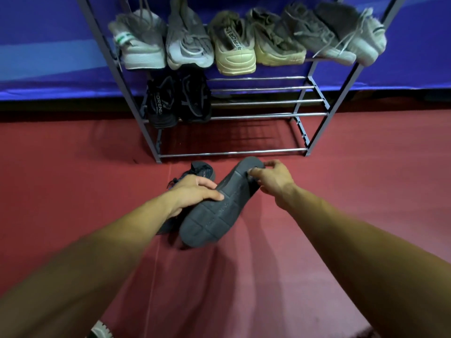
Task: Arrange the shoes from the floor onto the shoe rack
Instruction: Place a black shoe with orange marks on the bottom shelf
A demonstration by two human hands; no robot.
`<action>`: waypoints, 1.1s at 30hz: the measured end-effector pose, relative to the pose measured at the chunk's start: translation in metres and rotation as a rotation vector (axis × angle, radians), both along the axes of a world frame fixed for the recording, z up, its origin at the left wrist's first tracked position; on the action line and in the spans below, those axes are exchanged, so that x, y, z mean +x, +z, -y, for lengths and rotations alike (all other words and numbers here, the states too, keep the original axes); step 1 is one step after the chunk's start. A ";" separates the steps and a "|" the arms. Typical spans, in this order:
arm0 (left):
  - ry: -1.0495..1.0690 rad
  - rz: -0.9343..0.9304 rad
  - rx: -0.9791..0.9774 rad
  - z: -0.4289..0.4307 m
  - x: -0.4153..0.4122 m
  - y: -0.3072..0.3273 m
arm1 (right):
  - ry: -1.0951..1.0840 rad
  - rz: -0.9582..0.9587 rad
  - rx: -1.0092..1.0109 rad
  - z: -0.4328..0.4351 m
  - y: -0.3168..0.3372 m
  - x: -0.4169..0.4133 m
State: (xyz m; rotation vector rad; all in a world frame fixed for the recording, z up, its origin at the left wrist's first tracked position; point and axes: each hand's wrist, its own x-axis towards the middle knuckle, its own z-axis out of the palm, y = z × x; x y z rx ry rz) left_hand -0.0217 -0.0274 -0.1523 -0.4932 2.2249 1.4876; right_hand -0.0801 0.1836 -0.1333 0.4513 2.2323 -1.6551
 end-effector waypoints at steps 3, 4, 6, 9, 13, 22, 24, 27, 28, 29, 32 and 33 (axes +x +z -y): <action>0.114 -0.084 0.036 0.001 -0.021 0.015 | -0.020 -0.016 -0.030 0.004 0.009 -0.010; 0.169 -0.105 0.064 0.000 -0.028 0.019 | 0.017 0.011 -0.055 0.005 0.012 -0.011; 0.269 -0.138 0.135 -0.004 -0.039 0.027 | 0.167 0.079 -0.090 0.008 0.015 -0.010; 0.341 -0.182 0.250 -0.010 -0.052 0.039 | 0.295 0.107 -0.120 0.011 0.015 -0.011; 0.418 -0.238 0.365 -0.015 -0.065 0.053 | 0.290 0.059 -0.205 0.015 0.020 -0.021; 0.210 -0.265 0.544 0.005 -0.086 0.082 | 0.337 0.115 -0.440 0.031 0.041 -0.045; 0.156 -0.270 0.514 0.009 -0.088 0.083 | 0.317 0.146 -0.461 0.037 0.044 -0.050; 0.063 -0.274 0.490 0.014 -0.090 0.082 | 0.305 0.170 -0.482 0.045 0.046 -0.059; 0.054 -0.285 0.470 0.014 -0.091 0.082 | 0.305 0.166 -0.492 0.047 0.047 -0.062; 0.076 -0.310 0.435 0.013 -0.093 0.081 | 0.303 0.163 -0.503 0.050 0.048 -0.064; 0.343 -0.364 0.243 0.008 -0.098 0.066 | 0.264 0.166 -0.577 0.052 0.050 -0.074; 0.430 -0.335 0.187 0.007 -0.097 0.058 | 0.244 0.167 -0.609 0.052 0.050 -0.078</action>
